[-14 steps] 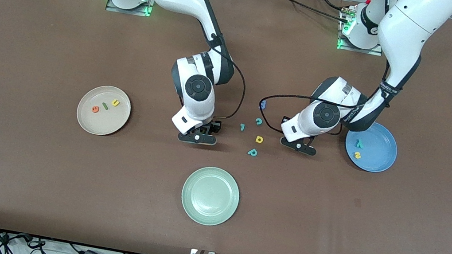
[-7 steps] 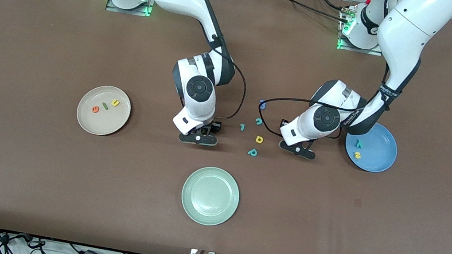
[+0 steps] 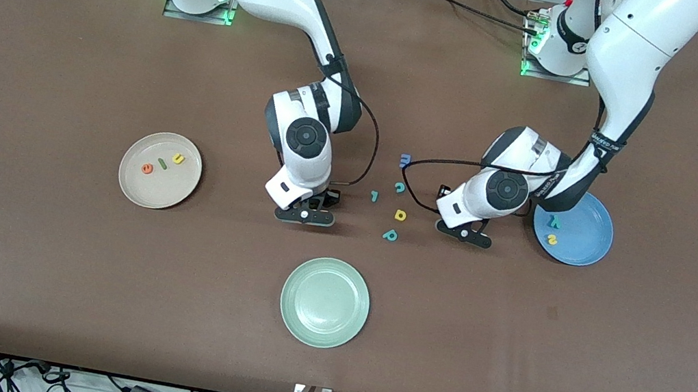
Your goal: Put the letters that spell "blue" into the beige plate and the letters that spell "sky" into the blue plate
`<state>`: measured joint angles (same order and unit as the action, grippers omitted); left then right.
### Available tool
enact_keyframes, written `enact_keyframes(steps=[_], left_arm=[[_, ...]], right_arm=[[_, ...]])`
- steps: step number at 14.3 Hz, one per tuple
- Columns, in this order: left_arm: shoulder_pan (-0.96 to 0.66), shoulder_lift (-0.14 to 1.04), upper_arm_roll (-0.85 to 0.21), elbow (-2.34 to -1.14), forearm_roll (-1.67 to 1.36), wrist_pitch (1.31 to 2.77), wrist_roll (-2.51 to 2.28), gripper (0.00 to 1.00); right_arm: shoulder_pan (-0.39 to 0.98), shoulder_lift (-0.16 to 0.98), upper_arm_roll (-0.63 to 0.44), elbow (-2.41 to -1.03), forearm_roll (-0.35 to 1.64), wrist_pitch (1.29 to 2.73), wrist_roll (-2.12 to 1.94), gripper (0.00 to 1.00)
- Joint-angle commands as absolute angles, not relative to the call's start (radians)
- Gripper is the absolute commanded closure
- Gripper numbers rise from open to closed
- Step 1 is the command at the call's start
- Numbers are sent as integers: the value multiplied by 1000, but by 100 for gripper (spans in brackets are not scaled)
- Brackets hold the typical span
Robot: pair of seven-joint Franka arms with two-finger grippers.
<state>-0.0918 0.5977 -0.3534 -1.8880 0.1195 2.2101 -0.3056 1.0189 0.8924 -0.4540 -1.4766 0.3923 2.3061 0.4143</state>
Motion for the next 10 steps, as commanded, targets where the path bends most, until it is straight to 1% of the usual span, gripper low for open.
enact_keyframes(steps=[1,3,7,10], left_arm=[[-92,612,-353,-1844,144,2157,-291,29],[-94,630,-351,-1850,146,2167,-290,31],[-83,644,-353,-1858,216,2191,-296,31],[-74,658,-353,-1859,225,2210,-296,31]], right_arm=[[959,858,-446,-1462,416,2246,349,80],[890,816,-449,-1462,416,2162,226,80],[726,749,-468,-1485,408,1941,43,80],[672,713,-489,-1567,400,1884,-44,80]])
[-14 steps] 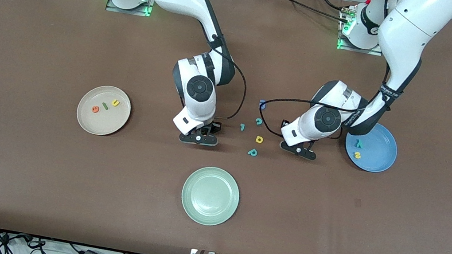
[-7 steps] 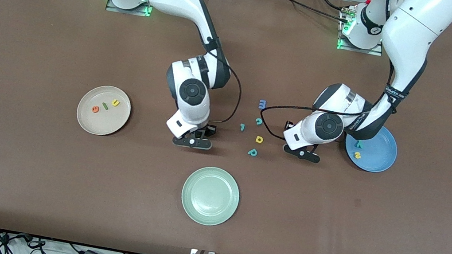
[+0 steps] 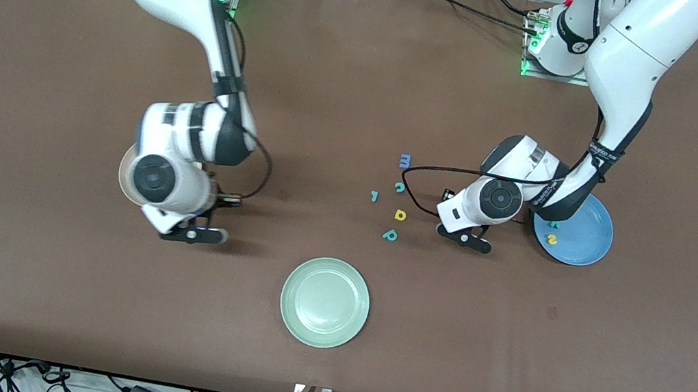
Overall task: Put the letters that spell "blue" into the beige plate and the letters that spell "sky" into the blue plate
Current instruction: 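Drop the k with the left gripper while the right gripper drops the q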
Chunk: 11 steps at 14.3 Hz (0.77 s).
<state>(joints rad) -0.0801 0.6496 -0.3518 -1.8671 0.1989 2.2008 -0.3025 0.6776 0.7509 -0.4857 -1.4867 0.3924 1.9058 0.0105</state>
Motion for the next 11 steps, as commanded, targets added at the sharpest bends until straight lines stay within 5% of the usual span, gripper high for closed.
enact_keyframes(steps=[1,4,7,11], left_arm=[[-72,658,-353,-1859,225,2212,-293,32],[-71,667,-354,-1858,225,2220,-291,51],[-71,666,-354,-1856,225,2221,-291,81],[-66,655,-354,-1848,225,2212,-288,88]], right_arm=[[672,712,-503,-1604,402,1882,-75,80],[673,654,-540,-1750,403,1891,-169,80],[675,620,-578,-1825,402,1894,-216,80],[670,638,-577,-1839,402,1980,-219,80]])
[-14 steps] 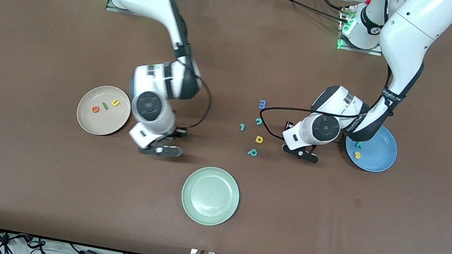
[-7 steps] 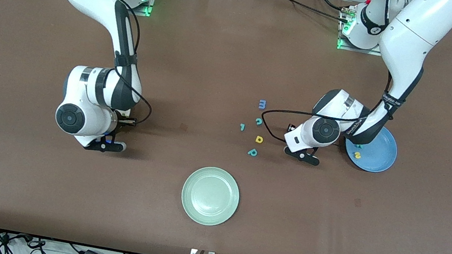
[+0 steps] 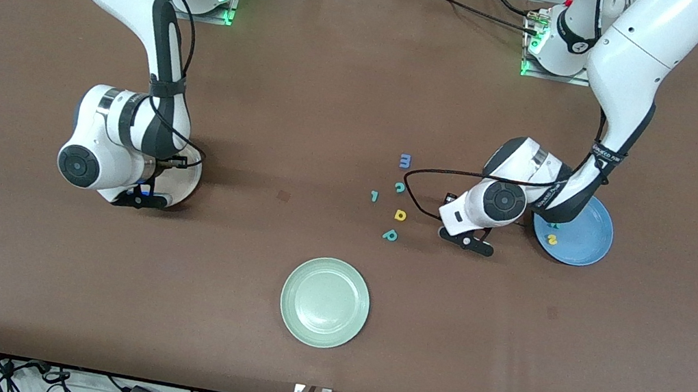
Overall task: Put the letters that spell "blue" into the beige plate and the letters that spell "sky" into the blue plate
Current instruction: 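Drop the k with the left gripper while the right gripper drops the q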
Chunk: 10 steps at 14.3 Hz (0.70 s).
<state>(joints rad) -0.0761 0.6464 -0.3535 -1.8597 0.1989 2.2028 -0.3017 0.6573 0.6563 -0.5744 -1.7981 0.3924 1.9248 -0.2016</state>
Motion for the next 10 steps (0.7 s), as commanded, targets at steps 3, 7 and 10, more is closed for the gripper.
enact_keyframes(steps=[3,7,10], left_arm=[[-57,605,-356,-1841,225,2142,-290,88],[29,514,-370,-1828,224,1944,-249,88],[123,508,-371,-1861,224,1933,-193,88]], right_arm=[[673,658,-577,-1839,405,2043,-219,80],[672,667,-575,-1839,407,2051,-218,74],[675,658,-575,-1838,408,2040,-216,0]])
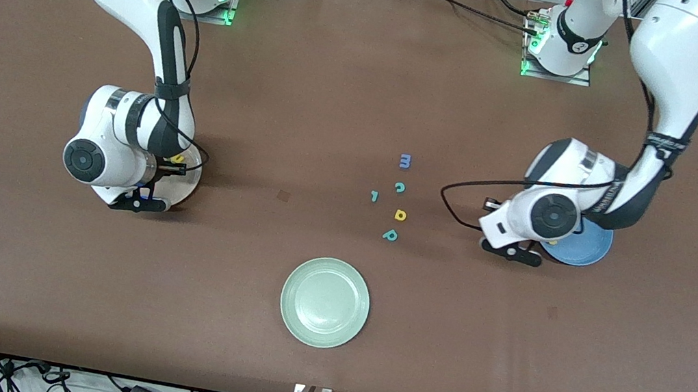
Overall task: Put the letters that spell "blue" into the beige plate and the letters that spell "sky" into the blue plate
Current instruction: 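Drop the k with the left gripper while the right gripper drops the q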
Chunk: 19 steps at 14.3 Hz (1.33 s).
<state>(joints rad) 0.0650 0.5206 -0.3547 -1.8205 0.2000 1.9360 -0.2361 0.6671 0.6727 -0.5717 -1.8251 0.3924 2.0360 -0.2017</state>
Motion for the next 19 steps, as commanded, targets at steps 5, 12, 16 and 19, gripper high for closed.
enact_keyframes(steps=[5,12,16,19], left_arm=[[222,500,-371,-1862,225,1898,-71,83],[273,413,-374,-1798,225,1676,74,0],[265,405,-429,-1588,222,1472,72,0],[268,396,-471,-1403,210,1344,60,0]], right_arm=[[678,574,-607,-1783,408,1944,-202,0],[640,557,-681,-1531,413,1675,-209,0],[660,555,-732,-1482,413,1675,-202,0],[647,555,-733,-1447,419,1678,-199,0]])
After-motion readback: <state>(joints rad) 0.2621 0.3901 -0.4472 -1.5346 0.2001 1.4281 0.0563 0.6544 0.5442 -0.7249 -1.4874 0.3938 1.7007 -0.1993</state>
